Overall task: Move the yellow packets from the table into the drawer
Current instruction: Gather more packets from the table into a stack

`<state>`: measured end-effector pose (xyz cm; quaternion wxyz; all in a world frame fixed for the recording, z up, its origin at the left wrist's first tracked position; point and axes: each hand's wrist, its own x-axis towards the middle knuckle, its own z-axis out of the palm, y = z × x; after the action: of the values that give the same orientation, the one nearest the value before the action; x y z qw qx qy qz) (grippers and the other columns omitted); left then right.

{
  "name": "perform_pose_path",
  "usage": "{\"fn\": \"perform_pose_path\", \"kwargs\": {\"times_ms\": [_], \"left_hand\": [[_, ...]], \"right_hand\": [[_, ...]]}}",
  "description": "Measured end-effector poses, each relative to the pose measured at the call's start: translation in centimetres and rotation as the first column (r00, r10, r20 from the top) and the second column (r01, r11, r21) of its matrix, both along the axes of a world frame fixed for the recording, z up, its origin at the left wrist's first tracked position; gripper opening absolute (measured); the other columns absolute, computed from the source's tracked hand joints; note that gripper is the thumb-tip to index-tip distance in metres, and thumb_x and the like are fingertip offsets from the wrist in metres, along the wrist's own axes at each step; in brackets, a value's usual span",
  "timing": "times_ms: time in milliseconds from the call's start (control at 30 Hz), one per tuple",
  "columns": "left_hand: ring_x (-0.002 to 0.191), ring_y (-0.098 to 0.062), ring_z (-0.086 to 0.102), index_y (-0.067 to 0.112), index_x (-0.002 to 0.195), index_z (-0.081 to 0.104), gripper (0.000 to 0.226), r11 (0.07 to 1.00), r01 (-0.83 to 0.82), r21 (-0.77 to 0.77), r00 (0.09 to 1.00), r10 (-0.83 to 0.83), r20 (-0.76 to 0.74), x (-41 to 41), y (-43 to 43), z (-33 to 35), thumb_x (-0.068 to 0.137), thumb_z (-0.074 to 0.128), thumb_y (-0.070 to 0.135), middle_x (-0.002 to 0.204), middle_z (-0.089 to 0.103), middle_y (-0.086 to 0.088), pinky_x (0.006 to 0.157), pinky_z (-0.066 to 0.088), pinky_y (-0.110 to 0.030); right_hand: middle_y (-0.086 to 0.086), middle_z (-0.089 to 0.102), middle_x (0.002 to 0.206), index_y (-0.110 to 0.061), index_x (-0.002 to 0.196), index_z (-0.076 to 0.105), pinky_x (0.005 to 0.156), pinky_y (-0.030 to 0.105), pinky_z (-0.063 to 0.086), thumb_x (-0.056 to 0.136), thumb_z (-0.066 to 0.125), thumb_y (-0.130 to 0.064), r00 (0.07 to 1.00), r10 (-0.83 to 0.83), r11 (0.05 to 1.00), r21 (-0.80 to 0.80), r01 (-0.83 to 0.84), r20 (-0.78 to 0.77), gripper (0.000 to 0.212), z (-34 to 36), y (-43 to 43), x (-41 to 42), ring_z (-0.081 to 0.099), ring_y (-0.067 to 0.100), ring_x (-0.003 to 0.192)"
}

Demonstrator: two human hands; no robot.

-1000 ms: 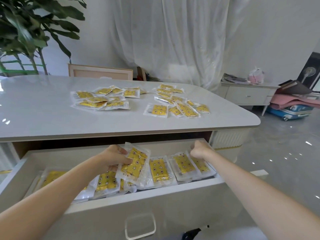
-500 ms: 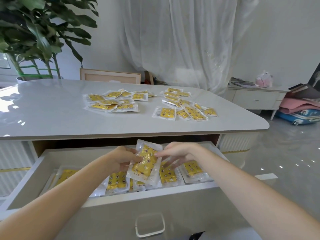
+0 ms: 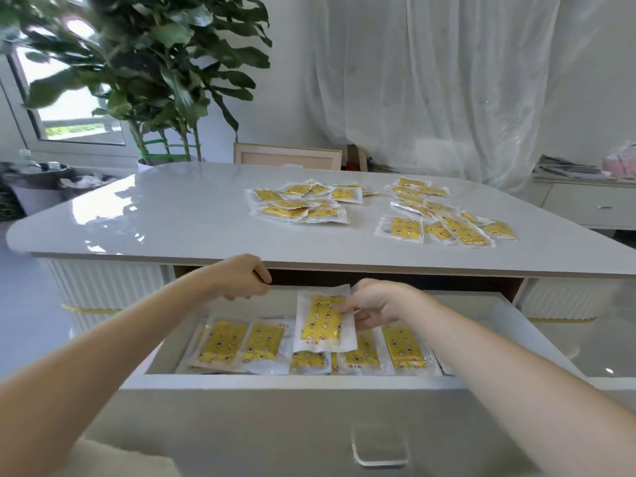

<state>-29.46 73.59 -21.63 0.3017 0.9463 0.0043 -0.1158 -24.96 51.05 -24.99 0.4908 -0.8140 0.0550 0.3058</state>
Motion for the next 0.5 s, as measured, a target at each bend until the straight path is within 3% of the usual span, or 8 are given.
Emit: {"fn": "perform_pose_path", "kwargs": {"times_ms": [100, 233, 300, 400, 500], "left_hand": [[0.073, -0.019, 0.050, 0.023, 0.091, 0.059, 0.013, 0.991, 0.014, 0.132, 1.000, -0.012, -0.017, -0.2, 2.8, 0.6, 0.090, 0.049, 0.016, 0.086, 0.058, 0.000, 0.060, 0.040, -0.023], [0.069, -0.023, 0.038, 0.019, 0.067, 0.048, 0.019, 0.915, 0.056, 0.399, 0.998, -0.046, -0.034, -0.2, 5.7, 0.4, 0.084, 0.043, 0.011, 0.072, 0.042, -0.001, 0.067, 0.037, -0.027], [0.068, -0.020, 0.033, 0.015, 0.062, 0.040, 0.024, 0.866, 0.055, 0.497, 0.998, -0.037, -0.045, -0.3, 6.7, 0.5, 0.087, 0.041, 0.012, 0.068, 0.036, 0.000, 0.066, 0.032, -0.027], [0.077, -0.021, 0.049, 0.012, 0.079, 0.057, 0.021, 0.813, 0.059, 0.579, 0.997, -0.016, -0.079, -0.4, 8.4, 0.3, 0.090, 0.043, 0.022, 0.083, 0.054, -0.001, 0.077, 0.043, -0.028], [0.102, -0.022, 0.061, 0.015, 0.108, 0.064, 0.029, 0.785, 0.081, 0.615, 0.991, 0.002, -0.134, -0.4, 9.5, -0.4, 0.090, 0.044, 0.028, 0.111, 0.063, 0.000, 0.094, 0.049, -0.034]], "right_hand": [[0.016, 0.063, 0.113, -0.001, 0.105, 0.054, 0.085, 0.038, 0.056, 0.093, 0.059, -0.003, 0.994, 0.105, 0.995, -0.003, -0.105, -0.016, 0.014, -0.5, 5.0, 0.2, 0.062, 0.026, 0.091], [0.019, 0.064, 0.110, 0.002, 0.105, 0.054, 0.061, 0.031, 0.059, 0.092, 0.057, 0.003, 0.992, 0.121, 0.991, 0.054, -0.120, -0.018, 0.013, -1.8, 11.9, -0.1, 0.066, 0.025, 0.082], [0.023, 0.059, 0.125, 0.007, 0.121, 0.050, 0.068, 0.031, 0.060, 0.091, 0.053, 0.011, 0.997, 0.073, 0.984, 0.162, -0.070, -0.012, 0.031, -2.9, 14.0, -0.1, 0.067, 0.028, 0.100], [0.023, 0.050, 0.135, 0.002, 0.143, 0.034, 0.079, 0.027, 0.057, 0.091, 0.048, 0.014, 0.999, 0.045, 0.982, 0.182, -0.050, 0.027, 0.055, -3.8, 15.0, 0.1, 0.057, 0.030, 0.121], [0.023, 0.050, 0.133, 0.000, 0.142, 0.037, 0.083, 0.030, 0.053, 0.092, 0.051, 0.009, 0.990, 0.120, 0.985, 0.114, -0.128, 0.072, 0.052, -3.7, 14.6, 0.3, 0.060, 0.029, 0.110]]}}
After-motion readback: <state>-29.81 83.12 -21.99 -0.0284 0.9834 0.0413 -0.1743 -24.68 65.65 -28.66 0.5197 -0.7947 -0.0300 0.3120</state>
